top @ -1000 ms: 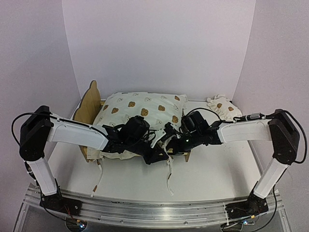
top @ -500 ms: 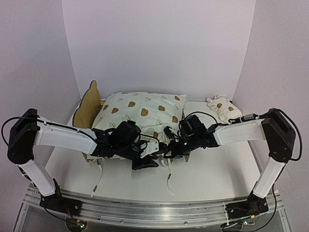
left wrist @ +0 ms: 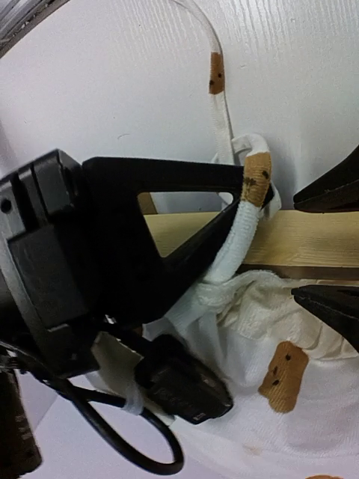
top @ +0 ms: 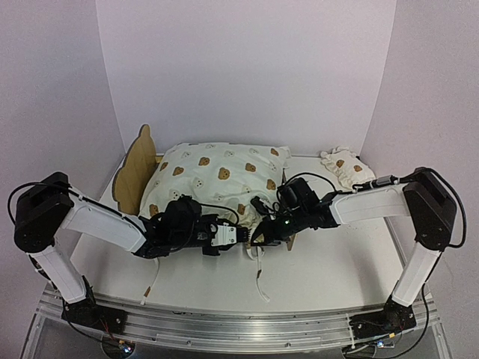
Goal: Set up the pet bed
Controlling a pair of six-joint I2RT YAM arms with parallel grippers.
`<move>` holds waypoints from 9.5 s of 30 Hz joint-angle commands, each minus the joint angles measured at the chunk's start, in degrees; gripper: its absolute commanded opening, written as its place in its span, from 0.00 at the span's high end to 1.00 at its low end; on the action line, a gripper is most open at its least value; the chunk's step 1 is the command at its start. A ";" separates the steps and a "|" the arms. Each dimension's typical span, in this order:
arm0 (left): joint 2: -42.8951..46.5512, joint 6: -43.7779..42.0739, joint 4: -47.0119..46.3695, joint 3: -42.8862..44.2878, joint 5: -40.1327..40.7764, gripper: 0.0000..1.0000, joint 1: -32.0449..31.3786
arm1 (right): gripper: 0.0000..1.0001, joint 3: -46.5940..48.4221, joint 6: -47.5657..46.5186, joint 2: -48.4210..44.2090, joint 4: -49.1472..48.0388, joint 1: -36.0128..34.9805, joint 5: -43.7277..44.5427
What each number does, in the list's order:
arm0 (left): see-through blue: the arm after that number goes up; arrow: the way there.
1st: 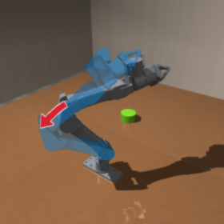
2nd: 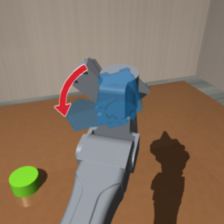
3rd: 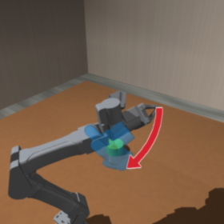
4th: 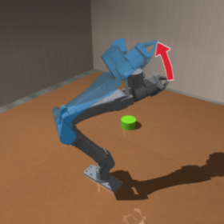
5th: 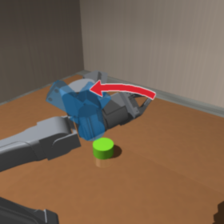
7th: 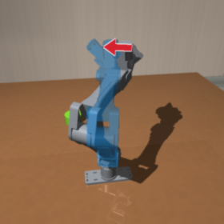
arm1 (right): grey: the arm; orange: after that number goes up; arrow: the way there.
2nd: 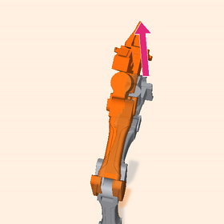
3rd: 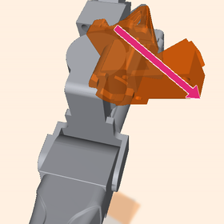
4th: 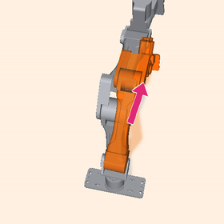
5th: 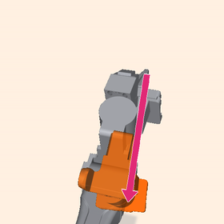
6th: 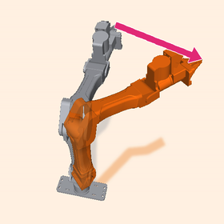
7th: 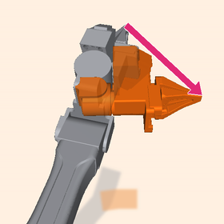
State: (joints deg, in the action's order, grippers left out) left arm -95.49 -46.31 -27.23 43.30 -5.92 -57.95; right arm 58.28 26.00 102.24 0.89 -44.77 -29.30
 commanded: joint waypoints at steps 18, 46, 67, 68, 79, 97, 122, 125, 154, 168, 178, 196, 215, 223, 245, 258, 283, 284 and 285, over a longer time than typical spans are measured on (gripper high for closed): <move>-7.69 -8.38 -4.45 5.58 -7.10 0.78 0.56 | 1.00 1.39 -1.54 -1.95 -0.45 -0.27 -7.68; -5.21 -2.14 -3.17 5.19 -4.02 1.00 0.56 | 0.48 -16.12 2.53 -19.24 7.74 -16.39 38.43; -4.43 -0.33 -0.26 6.35 -2.59 1.00 0.56 | 1.00 -14.70 9.63 -5.58 5.98 -26.83 59.20; -4.32 -0.04 0.67 6.61 -2.67 1.00 0.53 | 1.00 -15.65 9.67 -8.14 7.43 -25.76 60.04; -2.70 4.02 10.60 5.86 -4.64 1.00 -3.83 | 1.00 -15.35 1.53 -39.21 28.19 -10.39 68.09; -1.66 -26.97 21.38 -10.42 -6.39 1.00 -8.43 | 1.00 -2.49 -8.62 -35.19 32.03 4.31 55.06; 11.47 -4.79 52.15 6.53 -10.32 0.45 -8.49 | 0.41 -6.46 -8.29 -30.54 45.73 7.24 12.79; 14.32 1.58 52.71 8.52 -5.27 0.39 -8.29 | 0.35 3.62 -7.74 -23.54 45.83 7.22 15.64; 18.72 8.24 55.56 6.65 17.10 0.35 8.95 | 0.47 33.43 -1.81 11.00 36.03 -4.24 39.64; 20.63 5.76 56.32 6.59 18.41 1.00 11.02 | 1.00 24.83 -3.78 -3.29 36.18 -0.06 30.84; 20.84 4.80 56.43 9.93 16.53 1.00 14.13 | 1.00 18.00 -5.55 -12.19 37.19 6.37 11.57; 22.04 3.27 55.35 10.55 16.32 1.00 14.71 | 0.53 27.40 -7.24 -11.20 60.10 14.96 26.38; 22.43 4.37 53.79 15.53 18.99 1.00 16.64 | 0.42 31.08 -28.91 1.00 35.62 -15.56 47.33; 23.39 4.76 53.24 17.04 19.95 1.00 18.21 | 0.52 33.46 -31.50 8.32 35.58 -13.81 50.87; 27.55 4.13 56.07 16.93 18.31 1.00 19.46 | 1.00 23.53 -20.98 -9.23 35.79 -4.88 17.29; 29.00 2.18 73.20 18.56 -0.09 0.50 19.46 | 0.50 23.07 -12.60 -11.34 36.97 -1.08 19.53; 9.19 27.82 72.03 57.52 19.04 0.15 47.74 | 0.35 26.70 -0.70 -4.91 41.61 12.91 30.98; 9.14 28.58 71.52 57.13 17.96 0.15 51.07 | 0.36 26.43 -0.18 -5.36 41.57 13.86 31.14; 8.92 29.22 71.05 56.33 16.49 0.15 53.83 | 0.36 26.23 0.07 -5.96 41.57 14.69 31.50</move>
State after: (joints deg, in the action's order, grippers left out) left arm -87.29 -21.70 44.35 98.15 13.38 -13.17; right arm 82.96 24.35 98.46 41.88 -33.09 2.29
